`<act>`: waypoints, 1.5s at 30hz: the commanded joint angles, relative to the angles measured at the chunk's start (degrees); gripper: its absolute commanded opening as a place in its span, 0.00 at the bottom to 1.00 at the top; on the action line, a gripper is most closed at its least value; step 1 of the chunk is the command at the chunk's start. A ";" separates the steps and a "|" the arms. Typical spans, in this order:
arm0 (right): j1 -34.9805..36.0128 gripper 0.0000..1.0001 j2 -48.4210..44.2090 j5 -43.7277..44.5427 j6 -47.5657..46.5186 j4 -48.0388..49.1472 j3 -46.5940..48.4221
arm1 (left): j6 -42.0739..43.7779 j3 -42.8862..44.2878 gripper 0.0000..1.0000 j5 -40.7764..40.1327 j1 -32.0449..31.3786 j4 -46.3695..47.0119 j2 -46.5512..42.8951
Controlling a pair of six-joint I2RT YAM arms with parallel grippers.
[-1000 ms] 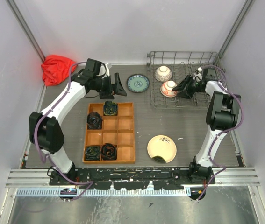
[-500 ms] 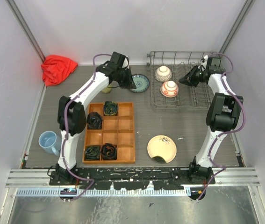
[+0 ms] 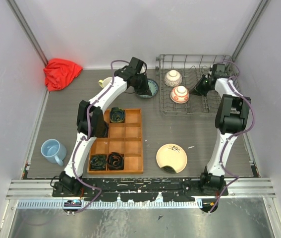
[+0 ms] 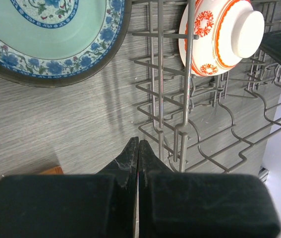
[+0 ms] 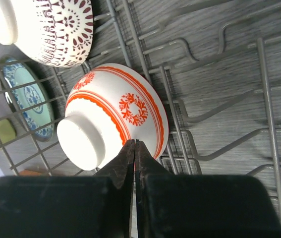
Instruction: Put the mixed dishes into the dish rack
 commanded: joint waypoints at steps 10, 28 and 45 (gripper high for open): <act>2.99 0.02 1.30 9.66 -0.44 1.92 4.71 | -2.24 5.50 0.08 3.41 0.02 0.73 5.19; 7.10 0.02 4.79 10.00 -1.00 0.29 6.16 | -4.92 7.71 0.08 7.97 -0.51 2.83 7.58; 6.81 0.02 0.06 12.21 -1.45 2.63 5.11 | -2.21 -0.62 0.07 2.76 0.71 2.94 0.63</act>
